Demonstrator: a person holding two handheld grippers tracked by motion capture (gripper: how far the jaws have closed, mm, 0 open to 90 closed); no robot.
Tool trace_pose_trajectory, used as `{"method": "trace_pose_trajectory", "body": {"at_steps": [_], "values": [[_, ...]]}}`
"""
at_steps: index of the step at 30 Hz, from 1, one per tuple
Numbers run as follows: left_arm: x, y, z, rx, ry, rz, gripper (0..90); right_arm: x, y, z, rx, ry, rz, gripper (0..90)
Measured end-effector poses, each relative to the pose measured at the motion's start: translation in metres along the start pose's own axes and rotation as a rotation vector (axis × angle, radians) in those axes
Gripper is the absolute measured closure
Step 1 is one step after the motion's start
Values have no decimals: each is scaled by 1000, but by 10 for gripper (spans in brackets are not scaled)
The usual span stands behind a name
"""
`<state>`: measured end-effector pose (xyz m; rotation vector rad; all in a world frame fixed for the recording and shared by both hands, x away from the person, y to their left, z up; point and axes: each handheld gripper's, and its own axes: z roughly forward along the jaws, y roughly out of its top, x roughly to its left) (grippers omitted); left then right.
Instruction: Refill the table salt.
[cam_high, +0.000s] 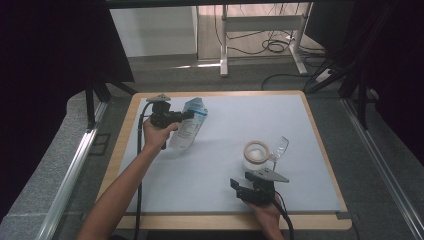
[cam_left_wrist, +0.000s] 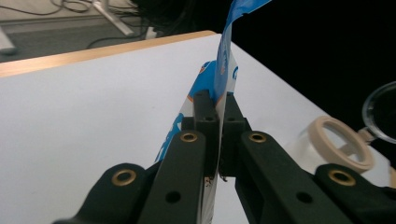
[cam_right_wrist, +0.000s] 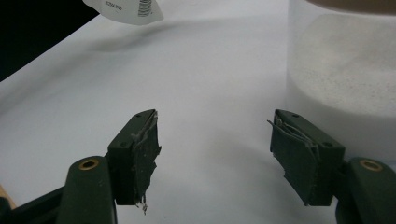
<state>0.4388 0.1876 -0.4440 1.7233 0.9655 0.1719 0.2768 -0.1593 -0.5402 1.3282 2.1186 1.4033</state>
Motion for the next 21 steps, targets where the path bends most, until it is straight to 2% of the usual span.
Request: {"method": "trace_pose_trajectory", "body": {"at_steps": [5,8,15,21], "values": [[7,-10,-3,-17,44,-8,899,-1,0,0,2,-1,3,329],[11,-15,-7,-41,48,-22,899,0,0,0,1,-1,2,329],[12,-23,-17,-45,90,7,896,0,0,-1,2,2,2,329],[14,-30,-26,-52,100,12,894,0,1,-1,-3,0,3,329]]}}
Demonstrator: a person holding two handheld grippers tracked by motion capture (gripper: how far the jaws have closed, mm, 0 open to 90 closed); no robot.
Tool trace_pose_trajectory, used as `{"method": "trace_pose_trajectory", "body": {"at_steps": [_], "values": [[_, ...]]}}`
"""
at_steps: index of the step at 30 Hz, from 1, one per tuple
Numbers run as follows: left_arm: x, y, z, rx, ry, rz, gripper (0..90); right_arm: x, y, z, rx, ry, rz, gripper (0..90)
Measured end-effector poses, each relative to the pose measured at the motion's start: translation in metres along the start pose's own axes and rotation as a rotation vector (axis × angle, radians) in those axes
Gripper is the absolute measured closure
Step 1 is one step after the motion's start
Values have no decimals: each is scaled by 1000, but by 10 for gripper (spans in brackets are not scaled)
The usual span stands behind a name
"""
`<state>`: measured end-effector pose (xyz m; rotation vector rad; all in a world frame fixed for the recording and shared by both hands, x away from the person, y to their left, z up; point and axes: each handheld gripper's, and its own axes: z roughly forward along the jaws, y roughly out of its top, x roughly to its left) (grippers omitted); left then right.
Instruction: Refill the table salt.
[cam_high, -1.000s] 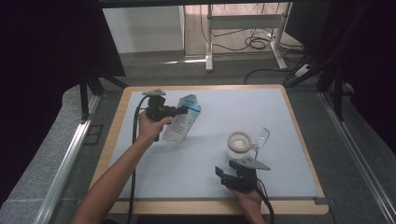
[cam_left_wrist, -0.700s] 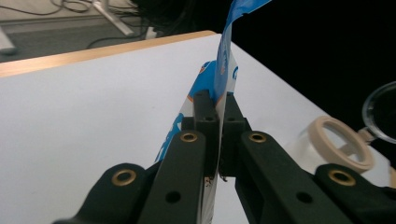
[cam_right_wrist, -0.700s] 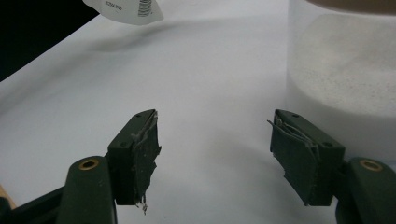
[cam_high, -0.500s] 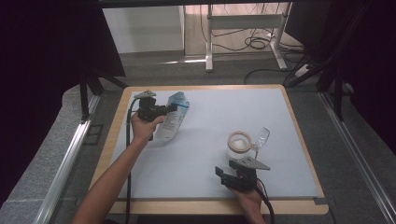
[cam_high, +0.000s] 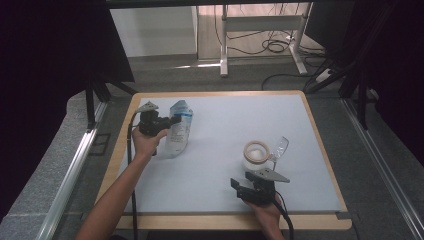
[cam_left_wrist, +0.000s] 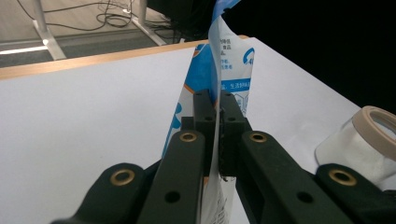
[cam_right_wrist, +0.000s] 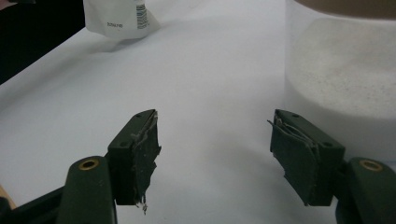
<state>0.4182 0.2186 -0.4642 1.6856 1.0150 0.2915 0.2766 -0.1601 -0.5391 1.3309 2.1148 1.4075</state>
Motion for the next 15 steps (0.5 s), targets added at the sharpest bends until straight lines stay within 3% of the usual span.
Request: {"method": "trace_pose_trajectory", "body": {"at_steps": [4,15], "values": [[2,-4,-5,-5,1,-8,892,0,0,0,-2,-1,-2,329],[2,-20,-24,-17,28,19,888,0,1,-1,-10,-3,7,329]]}}
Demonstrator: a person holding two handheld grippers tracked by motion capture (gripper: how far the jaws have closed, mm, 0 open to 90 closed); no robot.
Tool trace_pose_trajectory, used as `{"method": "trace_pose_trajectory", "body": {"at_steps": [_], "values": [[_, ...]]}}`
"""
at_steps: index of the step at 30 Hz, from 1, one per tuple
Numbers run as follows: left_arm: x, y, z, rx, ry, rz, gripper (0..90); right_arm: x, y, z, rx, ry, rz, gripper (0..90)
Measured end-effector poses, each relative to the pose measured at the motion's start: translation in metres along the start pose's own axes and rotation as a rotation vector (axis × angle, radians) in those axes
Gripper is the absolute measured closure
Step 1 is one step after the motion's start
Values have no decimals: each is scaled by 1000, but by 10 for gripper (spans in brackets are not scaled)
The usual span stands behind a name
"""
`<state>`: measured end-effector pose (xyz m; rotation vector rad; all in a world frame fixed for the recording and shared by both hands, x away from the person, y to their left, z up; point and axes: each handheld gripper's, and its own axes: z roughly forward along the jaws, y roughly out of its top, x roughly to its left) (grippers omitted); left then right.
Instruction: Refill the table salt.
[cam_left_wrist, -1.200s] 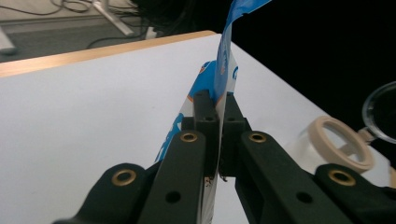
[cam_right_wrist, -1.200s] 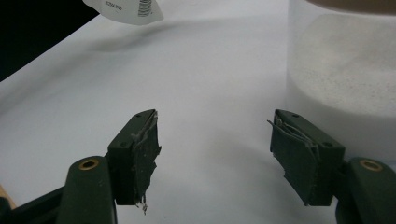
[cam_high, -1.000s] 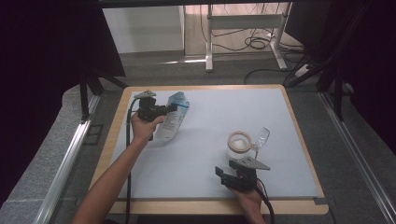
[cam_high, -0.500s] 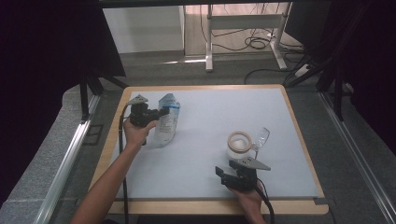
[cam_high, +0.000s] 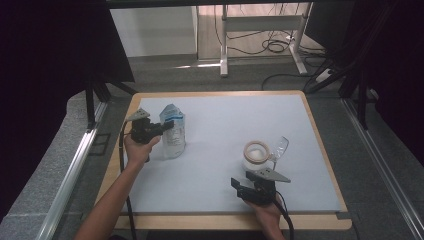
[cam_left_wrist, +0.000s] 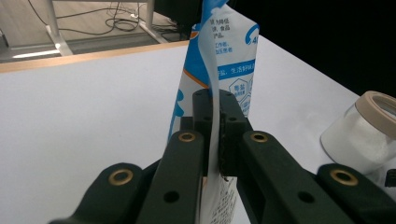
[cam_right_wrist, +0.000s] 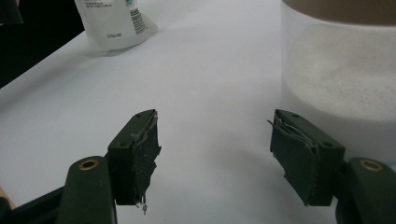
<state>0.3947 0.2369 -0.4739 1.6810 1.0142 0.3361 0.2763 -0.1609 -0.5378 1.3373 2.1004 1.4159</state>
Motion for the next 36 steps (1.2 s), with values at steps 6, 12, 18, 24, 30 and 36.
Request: {"method": "trace_pose_trajectory", "body": {"at_steps": [6,12,18,24,30,36], "values": [[0,-4,-6,-4,0,-1,885,0,0,0,-4,-1,-3,329],[-1,-9,-11,-11,-4,2,876,0,1,-1,-6,-1,-3,329],[0,-11,-13,-10,-6,8,860,0,1,-1,-4,0,-5,329],[0,-12,-11,-1,-4,22,799,0,1,-1,-7,-1,-3,329],[3,-14,-9,17,-2,30,715,0,1,-1,-5,0,-4,328],[5,-15,-9,21,-19,26,641,1,0,0,-6,0,-4,328]]}}
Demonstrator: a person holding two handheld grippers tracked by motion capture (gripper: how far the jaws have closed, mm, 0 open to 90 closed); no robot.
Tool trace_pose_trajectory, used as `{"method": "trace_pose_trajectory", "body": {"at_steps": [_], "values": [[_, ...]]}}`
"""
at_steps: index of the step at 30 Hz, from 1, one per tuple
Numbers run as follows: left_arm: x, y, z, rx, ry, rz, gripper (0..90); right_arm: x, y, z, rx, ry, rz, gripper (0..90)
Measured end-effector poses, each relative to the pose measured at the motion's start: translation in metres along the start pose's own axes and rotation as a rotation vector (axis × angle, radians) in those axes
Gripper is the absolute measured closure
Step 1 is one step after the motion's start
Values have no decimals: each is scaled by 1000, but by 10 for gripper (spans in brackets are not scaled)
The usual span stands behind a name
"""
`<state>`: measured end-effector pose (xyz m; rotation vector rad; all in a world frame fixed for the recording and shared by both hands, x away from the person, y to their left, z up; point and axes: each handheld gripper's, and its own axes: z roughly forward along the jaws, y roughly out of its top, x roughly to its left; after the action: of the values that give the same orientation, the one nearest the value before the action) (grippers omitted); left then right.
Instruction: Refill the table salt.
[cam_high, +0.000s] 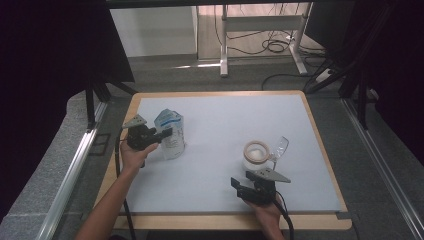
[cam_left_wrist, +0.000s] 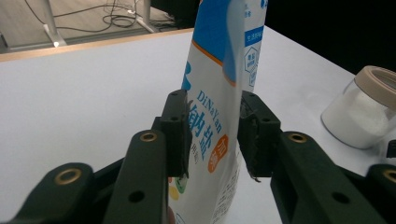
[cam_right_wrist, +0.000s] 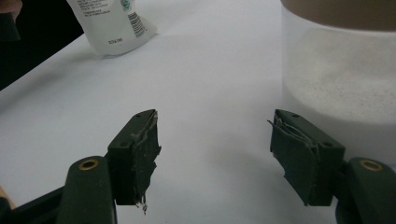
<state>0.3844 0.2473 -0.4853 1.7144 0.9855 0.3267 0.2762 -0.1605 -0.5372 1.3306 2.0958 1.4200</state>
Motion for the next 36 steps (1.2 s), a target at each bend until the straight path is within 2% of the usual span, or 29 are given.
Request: {"method": "trace_pose_trajectory", "body": {"at_steps": [5,11,18,23,36], "values": [[1,-1,0,3,-17,2,591,1,0,0,2,1,-2,329],[1,-7,-1,-20,-39,-12,505,0,0,0,3,1,0,329],[-2,-10,-2,4,-39,-6,422,0,0,1,3,1,0,329],[-3,-14,-1,42,-34,2,399,1,0,1,3,2,-1,329],[-1,-33,0,80,-17,-14,399,0,0,-1,-5,3,-2,329]]}}
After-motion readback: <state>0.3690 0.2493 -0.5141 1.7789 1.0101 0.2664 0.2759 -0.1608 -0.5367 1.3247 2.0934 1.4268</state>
